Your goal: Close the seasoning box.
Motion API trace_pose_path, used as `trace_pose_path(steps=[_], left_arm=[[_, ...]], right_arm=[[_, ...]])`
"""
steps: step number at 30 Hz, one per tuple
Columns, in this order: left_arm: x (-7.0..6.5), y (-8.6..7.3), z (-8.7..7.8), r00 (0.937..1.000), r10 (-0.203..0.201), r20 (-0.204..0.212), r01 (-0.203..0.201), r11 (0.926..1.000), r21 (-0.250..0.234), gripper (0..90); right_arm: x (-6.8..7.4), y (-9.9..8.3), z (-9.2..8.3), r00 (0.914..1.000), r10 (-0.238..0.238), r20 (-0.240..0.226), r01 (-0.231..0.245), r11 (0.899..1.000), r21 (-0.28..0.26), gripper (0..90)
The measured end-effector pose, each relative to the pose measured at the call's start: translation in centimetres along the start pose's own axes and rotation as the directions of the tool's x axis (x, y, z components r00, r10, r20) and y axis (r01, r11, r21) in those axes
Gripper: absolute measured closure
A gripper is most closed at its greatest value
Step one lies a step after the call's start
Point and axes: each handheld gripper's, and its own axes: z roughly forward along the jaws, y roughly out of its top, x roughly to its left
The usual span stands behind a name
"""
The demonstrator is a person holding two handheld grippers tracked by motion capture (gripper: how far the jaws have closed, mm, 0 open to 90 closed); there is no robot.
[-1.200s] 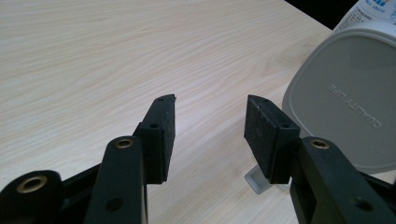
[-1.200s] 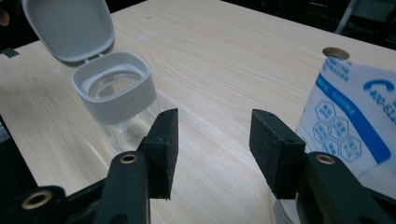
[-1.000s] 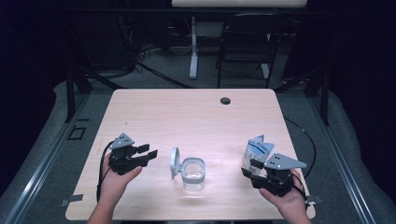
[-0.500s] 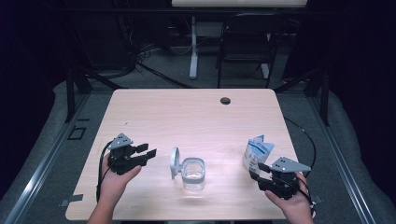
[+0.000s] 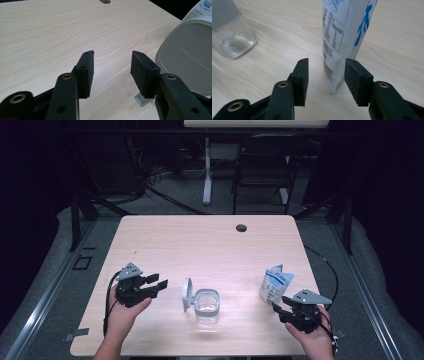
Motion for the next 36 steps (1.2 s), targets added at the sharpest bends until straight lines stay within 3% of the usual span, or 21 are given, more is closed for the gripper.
trace_pose_path(steps=[14, 26, 36], left_arm=[[0.2, 0.0, -0.1, 0.9999, -0.009, -0.008, 0.009, 0.9999, -0.011, 54.0], [0.2, -0.1, -0.1, 0.9999, 0.007, -0.012, -0.007, 1.0000, -0.002, 54.0], [0.3, -0.2, -0.1, 0.9999, -0.005, -0.016, 0.005, 1.0000, -0.002, 54.0]], right_arm=[[-0.4, -0.8, 1.2, 0.9992, 0.024, 0.031, -0.025, 0.999, 0.044, 53.8], [-0.5, -1.0, 3.2, 0.9973, 0.041, 0.061, -0.042, 0.999, 0.017, 46.3], [-0.6, -0.7, 4.5, 0.9940, 0.059, 0.092, -0.059, 0.998, -0.001, 42.8]])
